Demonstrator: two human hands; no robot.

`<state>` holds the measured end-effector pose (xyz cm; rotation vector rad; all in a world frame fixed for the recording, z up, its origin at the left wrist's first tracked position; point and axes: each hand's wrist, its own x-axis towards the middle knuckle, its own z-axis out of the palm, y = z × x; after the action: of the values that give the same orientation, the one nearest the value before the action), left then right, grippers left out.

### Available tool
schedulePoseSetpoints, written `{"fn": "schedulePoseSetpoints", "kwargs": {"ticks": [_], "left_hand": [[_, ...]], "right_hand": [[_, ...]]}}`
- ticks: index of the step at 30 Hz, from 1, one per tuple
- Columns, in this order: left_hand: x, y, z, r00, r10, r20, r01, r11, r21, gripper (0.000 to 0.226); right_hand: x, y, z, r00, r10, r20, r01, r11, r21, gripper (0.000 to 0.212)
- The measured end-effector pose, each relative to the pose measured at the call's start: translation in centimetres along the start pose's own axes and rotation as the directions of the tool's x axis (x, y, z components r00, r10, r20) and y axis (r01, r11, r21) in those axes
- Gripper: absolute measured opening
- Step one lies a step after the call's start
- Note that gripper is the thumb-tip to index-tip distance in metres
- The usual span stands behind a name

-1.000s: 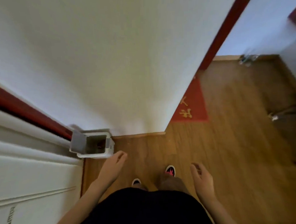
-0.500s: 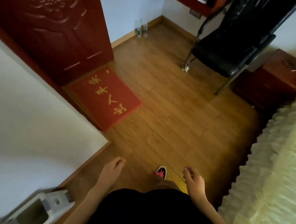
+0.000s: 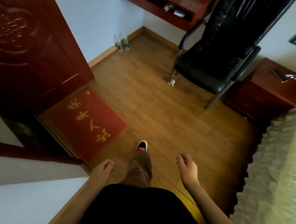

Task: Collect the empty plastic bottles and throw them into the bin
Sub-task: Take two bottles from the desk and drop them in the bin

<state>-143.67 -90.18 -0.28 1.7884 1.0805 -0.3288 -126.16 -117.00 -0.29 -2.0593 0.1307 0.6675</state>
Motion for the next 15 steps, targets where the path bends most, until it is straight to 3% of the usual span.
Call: {"fn": "schedulePoseSetpoints", "kwargs": {"ticks": [9, 15], "left_hand": [[20.4, 20.9, -6.0, 0.979, 0.189, 0.071, -0.193, 0.98, 0.044, 0.027], [31.0, 31.9, -8.7, 0.963, 0.255, 0.087, -0.255, 0.967, -0.011, 0.031]], "right_hand": [[17.2, -10.5, -0.7, 0.982, 0.143, -0.122, -0.141, 0.99, 0.026, 0.018], [27.2, -18.5, -1.6, 0.972, 0.145, -0.182, -0.146, 0.989, 0.007, 0.015]]}}
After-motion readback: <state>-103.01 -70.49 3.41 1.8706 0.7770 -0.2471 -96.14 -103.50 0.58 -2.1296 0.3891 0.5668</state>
